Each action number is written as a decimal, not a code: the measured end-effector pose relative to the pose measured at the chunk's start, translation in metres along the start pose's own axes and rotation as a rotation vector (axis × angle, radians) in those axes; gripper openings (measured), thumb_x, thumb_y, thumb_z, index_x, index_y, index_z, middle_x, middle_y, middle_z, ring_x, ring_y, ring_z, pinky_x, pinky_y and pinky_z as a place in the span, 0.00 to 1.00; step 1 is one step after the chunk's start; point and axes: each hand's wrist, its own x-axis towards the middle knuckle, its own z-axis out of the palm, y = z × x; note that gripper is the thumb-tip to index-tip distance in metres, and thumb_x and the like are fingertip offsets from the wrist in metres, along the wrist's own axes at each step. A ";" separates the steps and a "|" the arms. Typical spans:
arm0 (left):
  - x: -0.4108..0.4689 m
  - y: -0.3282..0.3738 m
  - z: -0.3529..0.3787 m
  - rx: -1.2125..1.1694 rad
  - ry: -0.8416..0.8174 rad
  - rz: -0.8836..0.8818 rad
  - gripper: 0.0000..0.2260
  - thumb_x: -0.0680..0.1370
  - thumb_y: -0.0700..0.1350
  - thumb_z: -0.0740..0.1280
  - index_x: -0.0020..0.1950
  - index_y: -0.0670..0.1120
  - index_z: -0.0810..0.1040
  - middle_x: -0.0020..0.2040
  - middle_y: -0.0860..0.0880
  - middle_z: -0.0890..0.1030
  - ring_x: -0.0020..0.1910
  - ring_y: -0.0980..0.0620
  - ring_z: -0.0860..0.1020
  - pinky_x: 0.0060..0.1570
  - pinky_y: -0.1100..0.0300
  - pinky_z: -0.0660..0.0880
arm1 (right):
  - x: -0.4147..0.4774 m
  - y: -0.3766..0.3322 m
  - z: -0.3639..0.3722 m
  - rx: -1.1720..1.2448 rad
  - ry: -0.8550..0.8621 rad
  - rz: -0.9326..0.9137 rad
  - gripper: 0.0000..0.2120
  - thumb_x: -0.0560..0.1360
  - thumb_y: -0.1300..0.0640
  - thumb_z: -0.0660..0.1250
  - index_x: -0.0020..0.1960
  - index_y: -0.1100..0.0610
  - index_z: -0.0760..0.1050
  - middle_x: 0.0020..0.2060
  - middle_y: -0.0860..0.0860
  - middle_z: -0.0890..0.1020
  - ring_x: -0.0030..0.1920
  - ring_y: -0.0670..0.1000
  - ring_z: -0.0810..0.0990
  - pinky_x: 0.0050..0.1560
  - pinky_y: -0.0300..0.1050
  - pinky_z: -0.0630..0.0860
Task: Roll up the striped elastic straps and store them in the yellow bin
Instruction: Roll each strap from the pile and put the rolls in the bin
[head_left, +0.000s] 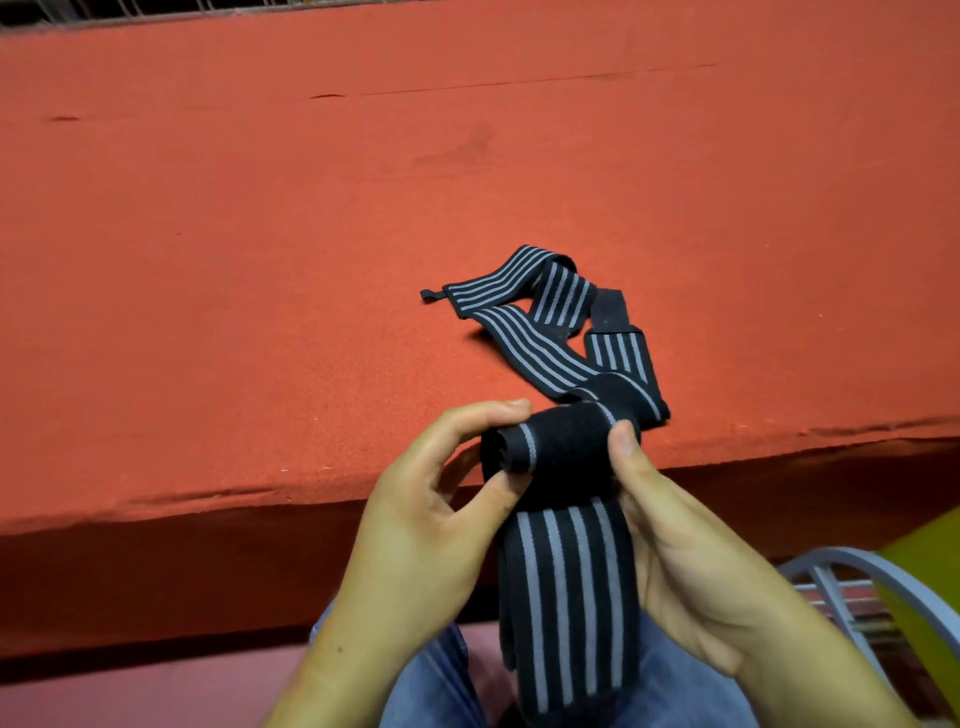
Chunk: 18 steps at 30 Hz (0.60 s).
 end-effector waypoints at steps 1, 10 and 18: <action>0.000 0.001 0.000 0.010 -0.010 0.002 0.15 0.76 0.37 0.74 0.57 0.55 0.83 0.63 0.55 0.84 0.67 0.52 0.79 0.69 0.47 0.74 | 0.000 -0.001 0.001 0.015 0.010 -0.010 0.28 0.71 0.30 0.67 0.61 0.45 0.86 0.63 0.55 0.86 0.65 0.54 0.85 0.63 0.49 0.82; -0.001 -0.003 -0.002 0.154 -0.077 -0.060 0.23 0.80 0.31 0.67 0.57 0.60 0.84 0.68 0.61 0.79 0.72 0.59 0.74 0.70 0.56 0.72 | 0.002 -0.003 -0.001 0.026 0.174 -0.075 0.19 0.71 0.45 0.70 0.56 0.53 0.88 0.56 0.58 0.88 0.57 0.57 0.88 0.59 0.52 0.85; 0.000 -0.004 0.000 0.015 -0.109 -0.297 0.22 0.79 0.52 0.72 0.72 0.52 0.74 0.62 0.55 0.84 0.64 0.58 0.81 0.62 0.64 0.77 | 0.002 0.000 -0.004 -0.002 0.124 -0.115 0.17 0.74 0.58 0.68 0.62 0.51 0.83 0.59 0.58 0.87 0.59 0.56 0.87 0.52 0.47 0.86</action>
